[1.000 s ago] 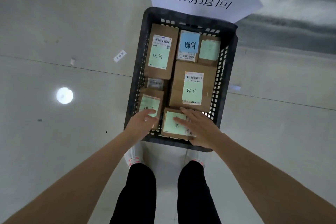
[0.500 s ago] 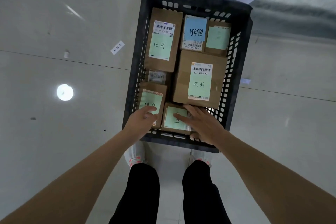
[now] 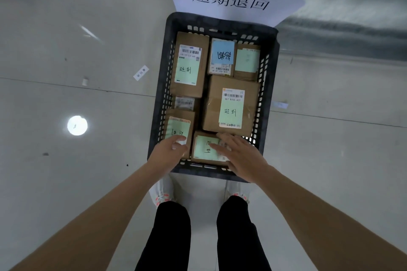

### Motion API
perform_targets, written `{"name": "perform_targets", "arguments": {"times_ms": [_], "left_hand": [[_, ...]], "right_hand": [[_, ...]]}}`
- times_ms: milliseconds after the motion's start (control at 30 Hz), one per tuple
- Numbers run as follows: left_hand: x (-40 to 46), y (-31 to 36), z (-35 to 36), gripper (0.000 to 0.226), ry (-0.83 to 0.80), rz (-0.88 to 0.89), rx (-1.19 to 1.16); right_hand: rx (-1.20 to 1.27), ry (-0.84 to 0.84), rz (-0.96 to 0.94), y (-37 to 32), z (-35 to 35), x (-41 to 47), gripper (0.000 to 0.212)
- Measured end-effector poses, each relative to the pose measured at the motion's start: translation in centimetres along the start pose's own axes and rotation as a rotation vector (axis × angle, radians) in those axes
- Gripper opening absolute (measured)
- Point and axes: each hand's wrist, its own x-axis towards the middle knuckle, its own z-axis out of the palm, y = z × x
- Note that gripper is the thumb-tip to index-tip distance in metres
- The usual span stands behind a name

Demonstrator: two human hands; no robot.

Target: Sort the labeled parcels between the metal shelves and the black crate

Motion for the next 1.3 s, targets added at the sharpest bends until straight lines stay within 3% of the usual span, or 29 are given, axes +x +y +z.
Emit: {"name": "perform_targets", "arguments": {"times_ms": [167,367,567,833,1033,1300], "left_hand": [[-4.6,3.6,-1.4,0.044,0.078,0.12,0.135],[-12.4,13.7,-4.5,0.056,0.142,0.34,0.325],[-23.2,26.4,-7.6,0.069,0.249,0.578,0.581],[-42.2,40.9,-9.0,0.065,0.36,0.868,0.74],[-52.3,47.5,-5.6,0.069,0.394,0.929,0.713],[-59.6,50.0,2.6,0.065,0.423,0.926,0.608]], "right_hand": [[0.055,0.021,0.088,0.6,-7.0,-4.3,0.068],[0.087,0.016,0.272,1.3,-19.9,-11.5,0.069],[0.104,0.123,0.419,-0.8,-35.8,-20.7,0.073],[0.119,0.379,0.523,-5.2,-53.8,-35.4,0.072],[0.072,0.455,0.547,-4.0,-60.3,-46.4,0.07],[0.021,0.473,0.557,-1.2,-61.9,-58.5,0.069]]}}
